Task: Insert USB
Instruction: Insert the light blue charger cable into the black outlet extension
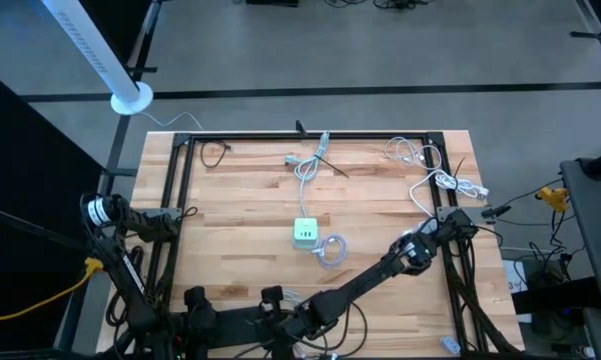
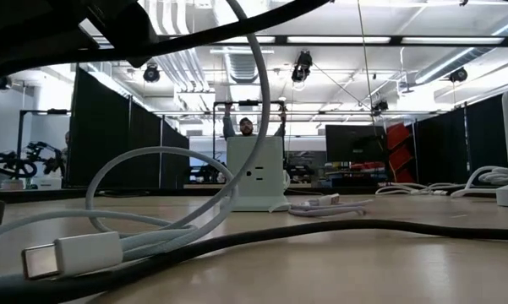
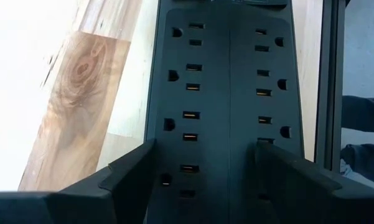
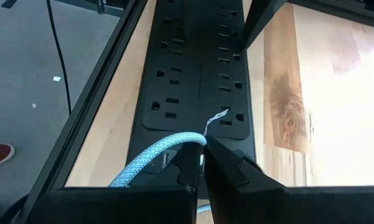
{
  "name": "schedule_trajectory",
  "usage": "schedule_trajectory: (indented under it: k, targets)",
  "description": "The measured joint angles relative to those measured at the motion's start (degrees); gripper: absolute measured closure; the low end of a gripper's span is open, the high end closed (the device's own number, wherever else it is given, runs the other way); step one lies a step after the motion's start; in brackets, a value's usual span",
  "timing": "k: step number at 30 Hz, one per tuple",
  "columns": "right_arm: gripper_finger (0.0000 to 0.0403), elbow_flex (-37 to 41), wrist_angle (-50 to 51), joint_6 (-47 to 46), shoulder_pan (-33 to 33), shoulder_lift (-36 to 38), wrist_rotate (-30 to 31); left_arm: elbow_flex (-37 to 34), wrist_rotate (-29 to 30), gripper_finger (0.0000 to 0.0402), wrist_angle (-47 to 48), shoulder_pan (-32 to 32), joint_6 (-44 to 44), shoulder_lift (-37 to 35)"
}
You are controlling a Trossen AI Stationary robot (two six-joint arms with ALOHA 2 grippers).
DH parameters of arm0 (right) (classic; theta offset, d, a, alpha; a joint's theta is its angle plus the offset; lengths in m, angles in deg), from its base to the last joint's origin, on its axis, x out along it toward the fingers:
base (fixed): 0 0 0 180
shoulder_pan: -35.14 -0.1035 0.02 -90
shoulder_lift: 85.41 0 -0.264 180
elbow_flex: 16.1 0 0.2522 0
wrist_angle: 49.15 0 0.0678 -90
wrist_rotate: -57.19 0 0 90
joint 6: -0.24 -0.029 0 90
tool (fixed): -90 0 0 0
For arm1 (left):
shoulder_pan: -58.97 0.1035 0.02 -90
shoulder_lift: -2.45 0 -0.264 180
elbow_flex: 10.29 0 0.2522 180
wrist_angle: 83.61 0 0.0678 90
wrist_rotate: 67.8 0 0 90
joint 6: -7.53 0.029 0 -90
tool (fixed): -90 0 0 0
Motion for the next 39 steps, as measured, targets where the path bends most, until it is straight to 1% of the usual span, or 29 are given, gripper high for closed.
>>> schedule_trajectory:
  k: [16,20,28,34,39]
  targets:
    - [0.0403,0.0,2.0,2.0,0.1,1.5,-0.2,-0.1,-0.3,0.0143,0.0,0.0,-0.1,0.0]
    - [0.0403,0.0,1.9,2.0,0.2,1.5,-2.1,-0.1,-0.3,0.0143,0.0,0.0,-0.1,0.0]
    - [0.0403,0.7,1.4,2.9,1.6,1.5,-2.8,-0.1,-0.3,0.0143,0.0,0.0,1.5,0.0]
    - [0.0403,0.7,1.2,3.0,1.8,1.5,-4.7,-0.1,-0.3,0.0143,0.0,0.0,1.9,0.0]
    - [0.0403,0.7,1.2,1.2,1.3,1.5,-5.1,-0.1,-0.3,0.0143,0.0,0.0,2.4,0.0]
